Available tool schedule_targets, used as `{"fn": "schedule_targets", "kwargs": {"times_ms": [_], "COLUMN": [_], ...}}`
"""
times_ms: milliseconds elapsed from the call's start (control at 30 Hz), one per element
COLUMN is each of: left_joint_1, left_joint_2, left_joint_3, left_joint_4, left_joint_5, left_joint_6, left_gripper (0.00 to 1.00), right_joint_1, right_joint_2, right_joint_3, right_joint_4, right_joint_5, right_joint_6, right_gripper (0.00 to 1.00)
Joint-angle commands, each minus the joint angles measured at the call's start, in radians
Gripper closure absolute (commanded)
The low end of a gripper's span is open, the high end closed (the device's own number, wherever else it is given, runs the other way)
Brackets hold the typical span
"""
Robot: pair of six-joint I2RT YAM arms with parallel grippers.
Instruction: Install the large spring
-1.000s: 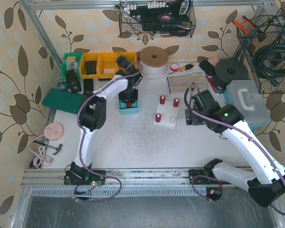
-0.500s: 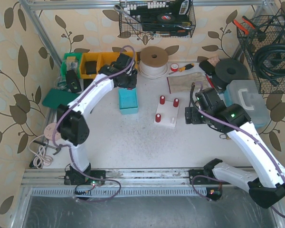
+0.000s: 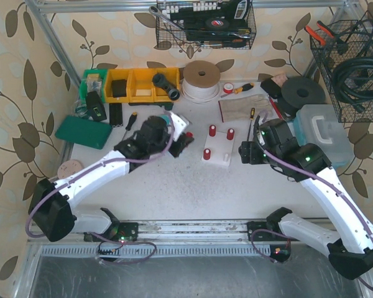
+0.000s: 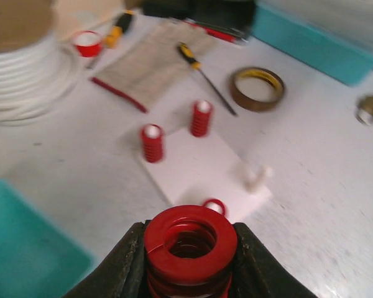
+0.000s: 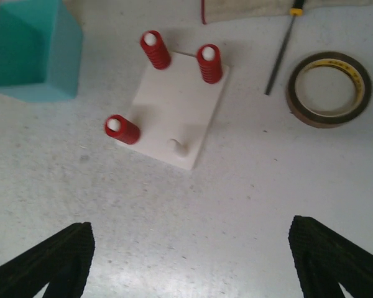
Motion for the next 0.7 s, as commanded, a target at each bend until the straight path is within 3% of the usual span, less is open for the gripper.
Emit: {"fn": "schedule_targets", "kwargs": {"times_ms": [0, 333, 533, 667], "left_joint_1": [-0.089, -0.167, -0.169, -0.171], "left_joint_2": [-0.063, -0.160, -0.074, 0.005], "left_joint_3": [-0.118, -0.284, -0.270, -0.239], "left_joint_4": [0.232, 0.322, 0.393, 0.420], "left_joint_5": [0.085, 0.146, 0.196, 0.187], "left_joint_6": [0.177, 0.419, 0.501, 0.508], "left_gripper": [1.00, 1.00, 1.00, 1.00], "right_joint_1": [0.002, 0.003, 0.010, 0.039], "right_joint_2": [0.004, 0.079, 0.177, 0.241], "right_joint_3": [0.024, 0.028, 0.079, 0.090], "right_joint_4": [0.075, 0.222, 0.234, 0.232], "right_joint_5": [-0.111, -0.526, -0.584, -0.571], "right_joint_6": [-0.051, -0.028, -0.042, -0.054], "right_gripper": [0.18, 0.41, 0.41, 0.36]}}
